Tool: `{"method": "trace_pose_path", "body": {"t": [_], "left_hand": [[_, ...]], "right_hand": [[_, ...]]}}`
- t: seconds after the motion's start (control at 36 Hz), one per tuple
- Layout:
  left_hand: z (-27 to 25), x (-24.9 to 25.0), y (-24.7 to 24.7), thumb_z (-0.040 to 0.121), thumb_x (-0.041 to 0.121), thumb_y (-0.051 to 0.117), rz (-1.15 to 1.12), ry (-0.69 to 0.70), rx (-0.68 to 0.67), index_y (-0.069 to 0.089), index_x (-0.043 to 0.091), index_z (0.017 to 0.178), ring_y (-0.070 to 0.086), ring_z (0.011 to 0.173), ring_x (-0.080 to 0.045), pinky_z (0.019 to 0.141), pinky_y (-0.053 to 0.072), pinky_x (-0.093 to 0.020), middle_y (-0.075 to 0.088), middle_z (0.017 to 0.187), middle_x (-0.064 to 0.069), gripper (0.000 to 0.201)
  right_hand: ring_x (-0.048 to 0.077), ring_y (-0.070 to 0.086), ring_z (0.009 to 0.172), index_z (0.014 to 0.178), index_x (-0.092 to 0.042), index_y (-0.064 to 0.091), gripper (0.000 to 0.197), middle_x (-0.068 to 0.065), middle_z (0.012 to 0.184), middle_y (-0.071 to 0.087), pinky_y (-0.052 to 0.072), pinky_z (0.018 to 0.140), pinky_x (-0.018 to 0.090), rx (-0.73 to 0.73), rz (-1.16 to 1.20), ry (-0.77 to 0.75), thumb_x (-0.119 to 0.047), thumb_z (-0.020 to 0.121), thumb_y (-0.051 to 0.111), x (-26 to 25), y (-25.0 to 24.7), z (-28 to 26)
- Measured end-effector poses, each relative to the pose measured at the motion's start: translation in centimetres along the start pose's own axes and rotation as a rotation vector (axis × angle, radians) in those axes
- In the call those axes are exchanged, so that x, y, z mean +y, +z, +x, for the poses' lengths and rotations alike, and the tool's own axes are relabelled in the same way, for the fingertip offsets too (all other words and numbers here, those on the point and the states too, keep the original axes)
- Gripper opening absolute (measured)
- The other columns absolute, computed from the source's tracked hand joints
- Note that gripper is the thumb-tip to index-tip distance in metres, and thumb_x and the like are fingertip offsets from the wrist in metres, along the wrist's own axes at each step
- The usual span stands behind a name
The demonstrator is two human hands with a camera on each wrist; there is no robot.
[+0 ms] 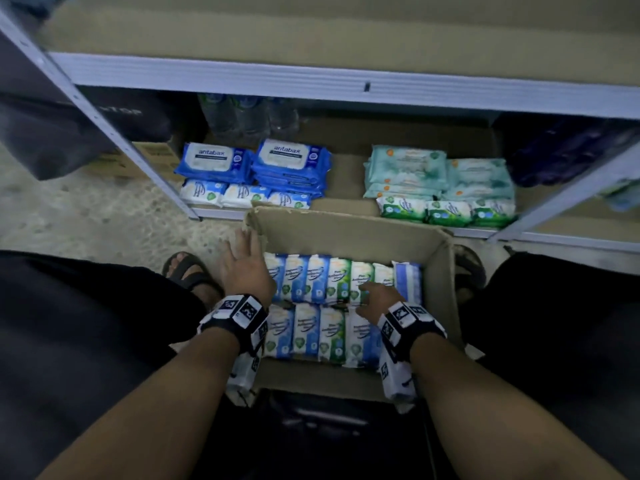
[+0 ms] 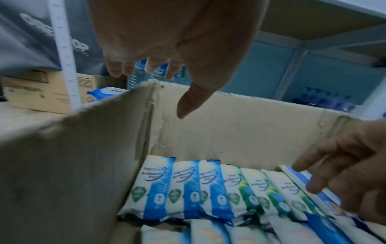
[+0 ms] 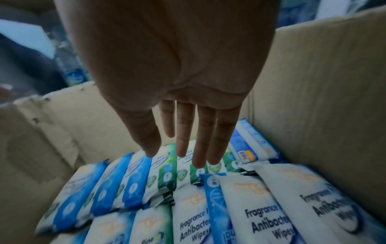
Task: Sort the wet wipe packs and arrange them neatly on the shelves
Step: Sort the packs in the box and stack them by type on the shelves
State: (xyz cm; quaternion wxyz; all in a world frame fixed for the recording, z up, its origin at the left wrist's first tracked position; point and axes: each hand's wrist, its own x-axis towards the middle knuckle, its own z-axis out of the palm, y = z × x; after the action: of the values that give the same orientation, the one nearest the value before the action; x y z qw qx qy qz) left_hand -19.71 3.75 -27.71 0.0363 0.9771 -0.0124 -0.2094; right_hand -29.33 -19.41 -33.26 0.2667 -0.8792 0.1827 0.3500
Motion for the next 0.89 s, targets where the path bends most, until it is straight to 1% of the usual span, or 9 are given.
{"method": "trace_pose_path", "body": {"t": [0.06,0.11,0.19,0.31,0.39,0.44,0.61,0.78,0.89], "left_hand": [[-0.1,1.3,0.7,0.089,0.019,0.059,0.014,0.069,0.015,0.009,0.021,0.156,0.002,0.149,-0.036,0.119,0.019,-0.048,-0.004,0.164,-0.005,0.083],[0.1,2.7,1.2,0.088,0.022,0.061,0.024,0.174,-0.020,0.028,0.019,0.150,0.024,0.144,-0.035,0.112,0.033,-0.044,0.018,0.161,-0.009,0.070],[0.1,4.9,2.0,0.093,0.022,0.059,-0.067,0.294,-0.267,0.046,0.021,0.141,0.053,0.123,-0.030,0.096,0.049,-0.037,0.050,0.143,-0.008,0.050],[-0.5,8.1,4.3,0.097,0.018,0.055,0.000,0.451,-0.470,0.063,0.013,0.124,0.056,0.120,-0.024,0.101,0.045,-0.033,0.059,0.135,-0.006,0.028],[-0.7,9.9,6.3,0.095,0.015,0.056,0.059,0.469,-0.568,0.065,0.007,0.124,0.059,0.106,-0.022,0.095,0.047,-0.032,0.062,0.129,-0.011,0.031],[-0.5,11.0,7.3,0.095,0.012,0.057,0.069,0.499,-0.656,0.065,0.004,0.116,0.050,0.095,-0.015,0.089,0.047,-0.032,0.060,0.132,-0.015,0.024],[0.4,12.3,9.8,0.092,0.016,0.061,0.148,0.544,-0.690,0.040,0.012,0.148,0.042,0.136,-0.024,0.110,0.038,-0.032,0.037,0.154,-0.007,0.061],[1.0,13.0,12.6,0.091,0.014,0.065,0.099,0.480,-0.732,0.032,0.011,0.151,0.049,0.128,-0.029,0.099,0.044,-0.030,0.044,0.146,-0.014,0.068],[1.1,13.6,13.9,0.093,0.017,0.061,0.105,0.463,-0.727,0.034,0.010,0.148,0.051,0.124,-0.031,0.098,0.047,-0.034,0.044,0.144,-0.015,0.062]], "right_hand": [[0.025,0.052,0.127,0.147,-0.021,0.041,0.064,0.002,0.143,0.053,0.046,0.101,0.031,0.022,0.060,0.052,-0.037,0.091,0.066,0.9,-0.5,-0.4],[0.023,0.058,0.120,0.141,-0.023,0.048,0.059,0.002,0.136,0.059,0.050,0.096,0.031,0.066,0.108,0.088,-0.038,0.088,0.070,1.7,-0.7,-0.6],[0.023,0.061,0.115,0.135,-0.022,0.053,0.056,0.004,0.130,0.063,0.052,0.095,0.033,0.103,0.174,0.133,-0.031,0.085,0.075,2.8,-0.9,-0.8],[0.025,0.060,0.115,0.137,-0.021,0.052,0.057,0.006,0.131,0.062,0.051,0.098,0.036,0.087,0.227,0.158,-0.020,0.084,0.075,4.5,-1.1,-1.2],[0.026,0.061,0.114,0.135,-0.018,0.053,0.056,0.008,0.128,0.064,0.052,0.097,0.037,0.088,0.216,0.176,-0.013,0.084,0.074,5.7,-1.1,-1.7],[0.027,0.058,0.119,0.138,-0.017,0.051,0.057,0.007,0.135,0.059,0.050,0.099,0.038,0.062,0.196,0.188,-0.011,0.086,0.071,6.6,-1.1,-2.0],[0.025,0.049,0.131,0.146,-0.017,0.043,0.058,0.005,0.146,0.049,0.044,0.105,0.032,0.021,0.144,0.168,-0.003,0.092,0.060,8.3,-0.5,-2.4],[0.027,0.039,0.138,0.151,-0.019,0.034,0.067,0.005,0.155,0.036,0.037,0.110,0.032,-0.064,0.109,0.127,-0.004,0.092,0.060,8.4,0.0,-2.1],[0.025,0.042,0.137,0.150,-0.016,0.037,0.073,0.008,0.152,0.041,0.033,0.107,0.025,-0.069,0.172,0.120,-0.005,0.086,0.070,8.8,0.0,-1.6]]}}
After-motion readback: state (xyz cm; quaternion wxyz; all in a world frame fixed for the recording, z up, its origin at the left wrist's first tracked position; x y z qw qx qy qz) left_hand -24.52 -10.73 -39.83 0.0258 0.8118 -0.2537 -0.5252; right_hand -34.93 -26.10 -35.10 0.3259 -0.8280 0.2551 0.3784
